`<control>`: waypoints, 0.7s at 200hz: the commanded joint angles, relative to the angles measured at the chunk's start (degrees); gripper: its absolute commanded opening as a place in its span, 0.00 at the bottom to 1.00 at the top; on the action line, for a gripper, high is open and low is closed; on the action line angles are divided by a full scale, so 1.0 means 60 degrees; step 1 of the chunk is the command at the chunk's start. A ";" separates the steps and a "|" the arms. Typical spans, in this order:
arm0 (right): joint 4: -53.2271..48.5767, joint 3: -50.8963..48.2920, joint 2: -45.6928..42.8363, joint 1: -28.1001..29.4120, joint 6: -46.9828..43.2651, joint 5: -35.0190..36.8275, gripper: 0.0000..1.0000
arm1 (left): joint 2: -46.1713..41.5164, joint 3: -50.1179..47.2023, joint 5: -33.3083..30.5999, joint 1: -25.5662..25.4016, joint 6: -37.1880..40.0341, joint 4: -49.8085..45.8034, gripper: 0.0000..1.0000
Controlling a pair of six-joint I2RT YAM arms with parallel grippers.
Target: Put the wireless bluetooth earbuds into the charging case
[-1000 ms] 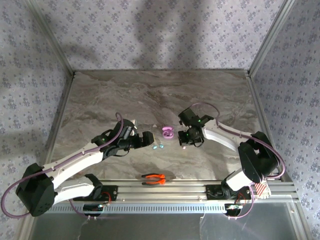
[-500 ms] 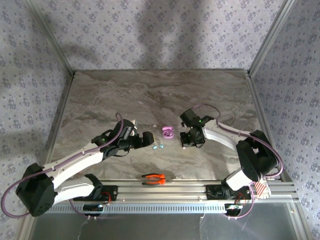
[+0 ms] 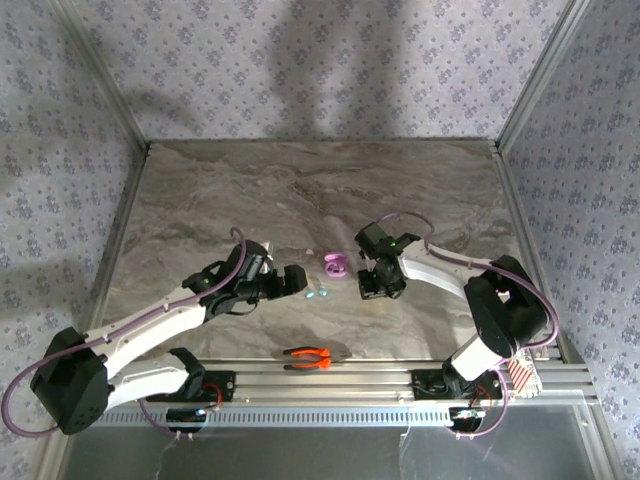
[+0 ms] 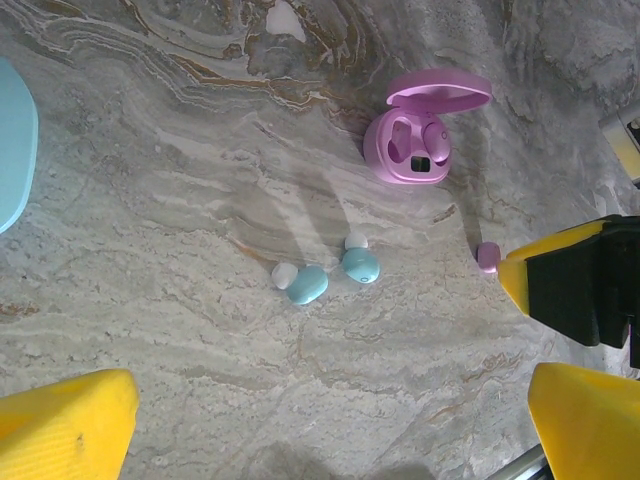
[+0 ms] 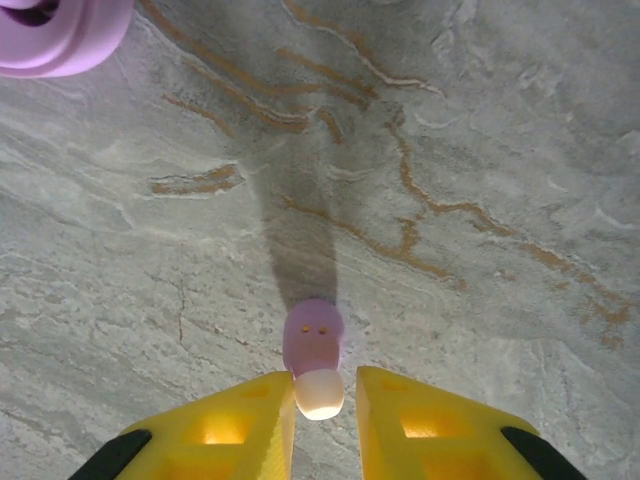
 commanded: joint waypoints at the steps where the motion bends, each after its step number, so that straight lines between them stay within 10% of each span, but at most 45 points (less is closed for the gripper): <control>1: -0.0349 0.0155 0.0027 -0.0045 0.0165 0.0314 0.23 | -0.0196 -0.0055 0.0140 0.0015 -0.0069 0.0179 1.00; 140: 0.0003 -0.0057 -0.0191 -0.1090 0.0065 -0.0259 0.28 | -0.0137 -0.0088 0.0127 0.0020 -0.0062 0.0254 1.00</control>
